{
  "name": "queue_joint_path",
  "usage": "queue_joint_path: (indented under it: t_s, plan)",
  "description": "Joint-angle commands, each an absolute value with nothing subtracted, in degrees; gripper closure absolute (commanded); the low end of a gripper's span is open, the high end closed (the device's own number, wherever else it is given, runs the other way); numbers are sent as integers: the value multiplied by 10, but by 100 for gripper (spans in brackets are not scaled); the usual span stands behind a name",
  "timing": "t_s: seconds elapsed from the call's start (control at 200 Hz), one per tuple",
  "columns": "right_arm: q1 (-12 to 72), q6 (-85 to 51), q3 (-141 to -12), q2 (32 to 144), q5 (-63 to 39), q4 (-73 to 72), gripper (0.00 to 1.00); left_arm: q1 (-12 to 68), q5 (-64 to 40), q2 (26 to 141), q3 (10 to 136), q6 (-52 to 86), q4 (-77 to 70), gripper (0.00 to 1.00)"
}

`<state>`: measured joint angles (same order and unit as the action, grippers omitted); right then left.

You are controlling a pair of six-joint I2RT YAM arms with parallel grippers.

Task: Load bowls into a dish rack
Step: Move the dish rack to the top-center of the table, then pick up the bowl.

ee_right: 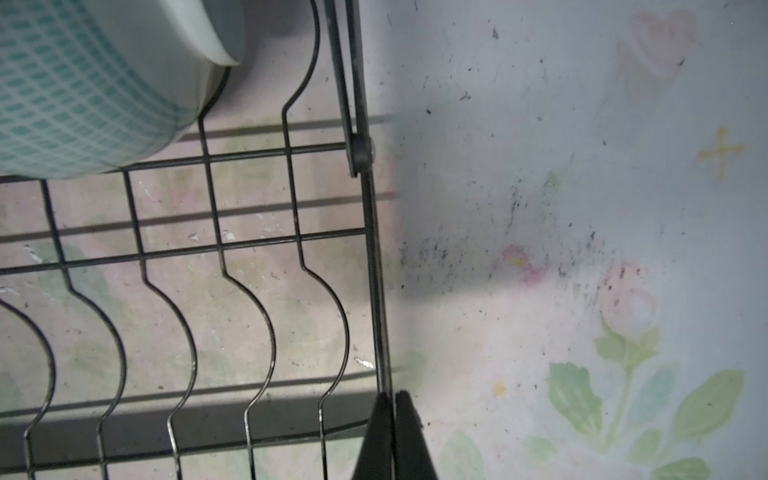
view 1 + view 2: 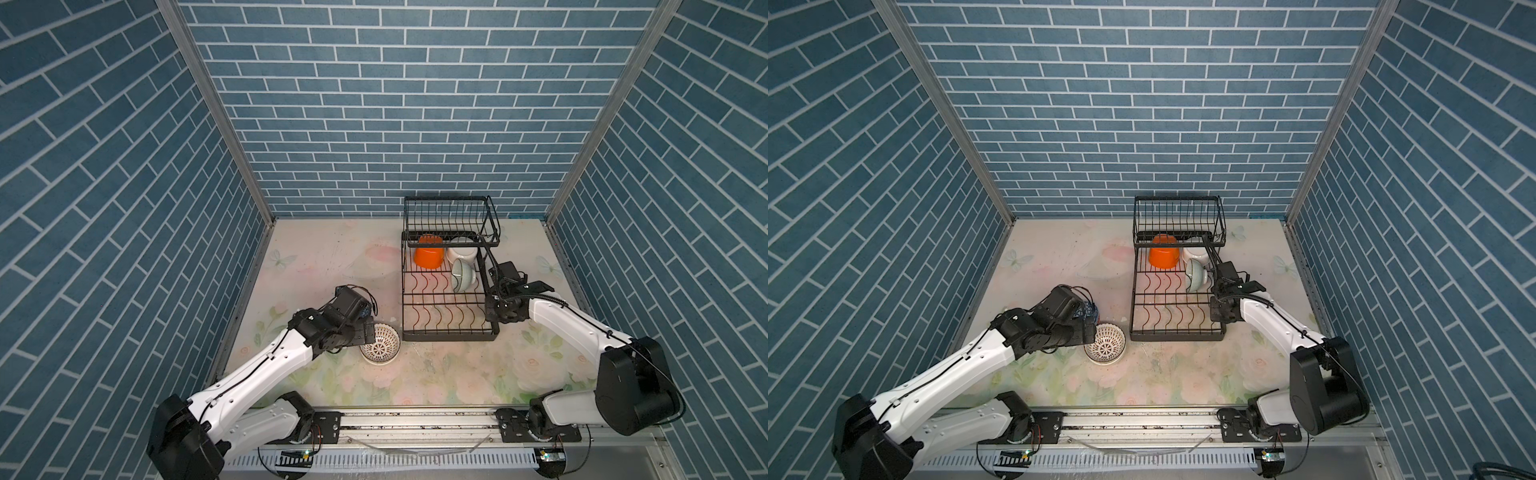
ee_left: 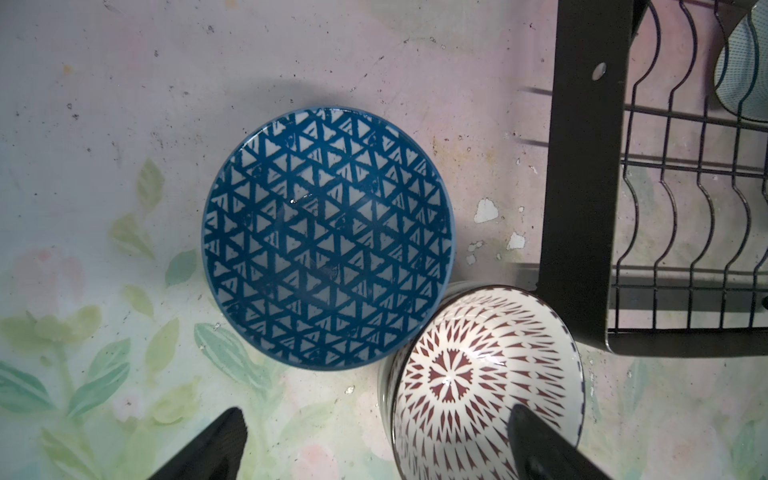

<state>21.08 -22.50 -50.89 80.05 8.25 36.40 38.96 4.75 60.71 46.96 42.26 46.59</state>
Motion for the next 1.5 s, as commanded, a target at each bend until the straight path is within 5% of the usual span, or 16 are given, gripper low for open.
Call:
queue_joint_path:
  t_s: [0.0, 0.345, 0.55, 0.68, 0.82, 0.89, 1.495]
  plan:
    - [183, -243, -516, 833, 166, 364, 100, 395, 44, 609, 462, 426, 465, 0]
    - [138, -220, -550, 871, 183, 354, 100, 407, 45, 629, 464, 438, 458, 0]
    - [132, -216, -560, 855, 157, 355, 84, 425, 69, 664, 482, 445, 480, 3]
    - [132, -220, -565, 832, 151, 366, 67, 438, 70, 682, 492, 457, 488, 7]
    - [132, -222, -564, 796, 152, 376, 23, 455, 71, 696, 499, 474, 492, 13]
    - [132, -221, -566, 781, 154, 384, 15, 459, 70, 704, 501, 479, 492, 19]
    - [133, -221, -553, 720, 105, 392, 18, 480, 70, 783, 541, 490, 517, 64]
